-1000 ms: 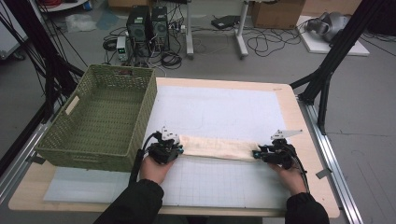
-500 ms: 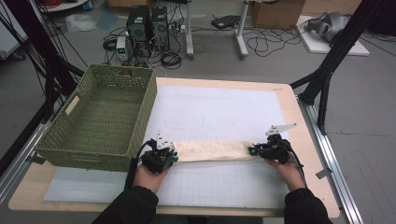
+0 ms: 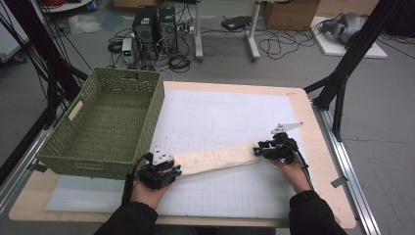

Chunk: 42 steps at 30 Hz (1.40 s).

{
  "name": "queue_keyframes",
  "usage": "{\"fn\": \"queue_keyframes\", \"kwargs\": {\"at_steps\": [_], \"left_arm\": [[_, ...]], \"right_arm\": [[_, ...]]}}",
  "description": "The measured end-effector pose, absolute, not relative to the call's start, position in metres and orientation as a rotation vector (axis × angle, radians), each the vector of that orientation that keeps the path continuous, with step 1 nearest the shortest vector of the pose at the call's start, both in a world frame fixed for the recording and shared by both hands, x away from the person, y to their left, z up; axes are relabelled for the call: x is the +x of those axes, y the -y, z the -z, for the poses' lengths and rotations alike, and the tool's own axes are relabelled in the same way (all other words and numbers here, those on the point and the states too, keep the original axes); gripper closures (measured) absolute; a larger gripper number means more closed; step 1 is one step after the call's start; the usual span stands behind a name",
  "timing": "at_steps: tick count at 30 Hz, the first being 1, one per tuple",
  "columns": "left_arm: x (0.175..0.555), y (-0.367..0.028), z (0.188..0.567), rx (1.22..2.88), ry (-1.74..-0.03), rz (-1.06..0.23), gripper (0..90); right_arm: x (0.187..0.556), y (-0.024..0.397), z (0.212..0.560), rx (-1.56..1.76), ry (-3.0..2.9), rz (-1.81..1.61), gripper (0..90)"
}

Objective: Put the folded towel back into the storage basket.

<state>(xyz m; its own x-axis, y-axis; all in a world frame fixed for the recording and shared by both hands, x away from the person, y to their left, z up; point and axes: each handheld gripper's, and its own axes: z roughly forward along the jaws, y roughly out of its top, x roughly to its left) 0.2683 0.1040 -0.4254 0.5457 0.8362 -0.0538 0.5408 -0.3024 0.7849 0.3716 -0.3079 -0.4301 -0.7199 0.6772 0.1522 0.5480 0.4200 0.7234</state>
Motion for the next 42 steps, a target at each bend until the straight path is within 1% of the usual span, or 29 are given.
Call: {"fn": "queue_keyframes", "kwargs": {"at_steps": [1, 4, 8, 10, 11, 13, 15, 17, 20, 25, 31, 38, 42], "left_arm": [[0.268, -0.104, 0.422, 1.982, -1.105, -0.487, 61.5], [0.268, -0.106, 0.414, 1.966, -1.091, -0.511, 57.4], [0.273, -0.104, 0.408, 1.974, -1.051, -0.515, 57.5], [0.278, -0.101, 0.408, 1.98, -1.027, -0.488, 57.7], [0.281, -0.098, 0.408, 1.992, -1.012, -0.489, 57.9], [0.289, -0.093, 0.409, 2.003, -0.97, -0.431, 58.7], [0.297, -0.086, 0.41, 2.025, -0.923, -0.434, 58.4], [0.306, -0.078, 0.41, 2.037, -0.879, -0.409, 56.0], [0.316, -0.068, 0.411, 2.038, -0.814, -0.366, 52.2], [0.332, -0.052, 0.416, 2.032, -0.784, -0.285, 47.9], [0.341, -0.026, 0.412, 2.112, -0.706, -0.258, 42.3], [0.351, -0.002, 0.41, 2.198, -0.615, -0.22, 41.6], [0.358, 0.0, 0.422, 2.254, -0.629, -0.146, 39.2]], "right_arm": [[0.369, 0.311, 0.425, 1.091, -2.466, -1.2, 54.6], [0.364, 0.314, 0.418, 1.082, -2.411, -1.224, 55.3], [0.361, 0.308, 0.417, 1.045, -2.426, -1.202, 62.5], [0.36, 0.303, 0.419, 1.022, -2.45, -1.201, 64.7], [0.361, 0.3, 0.421, 1.009, -2.475, -1.186, 64.7], [0.362, 0.296, 0.427, 1.003, -2.519, -1.153, 64.9], [0.364, 0.296, 0.434, 1.015, -2.54, -1.128, 65.3], [0.365, 0.3, 0.441, 1.042, -2.545, -1.122, 64.6], [0.362, 0.304, 0.438, 1.058, -2.525, -1.143, 60.9], [0.355, 0.306, 0.434, 1.04, -2.496, -1.154, 57.5], [0.347, 0.308, 0.429, 1.019, -2.482, -1.167, 53.9], [0.333, 0.311, 0.422, 0.995, -2.463, -1.201, 51.5], [0.326, 0.317, 0.422, 0.985, -2.456, -1.206, 52.0]]}}
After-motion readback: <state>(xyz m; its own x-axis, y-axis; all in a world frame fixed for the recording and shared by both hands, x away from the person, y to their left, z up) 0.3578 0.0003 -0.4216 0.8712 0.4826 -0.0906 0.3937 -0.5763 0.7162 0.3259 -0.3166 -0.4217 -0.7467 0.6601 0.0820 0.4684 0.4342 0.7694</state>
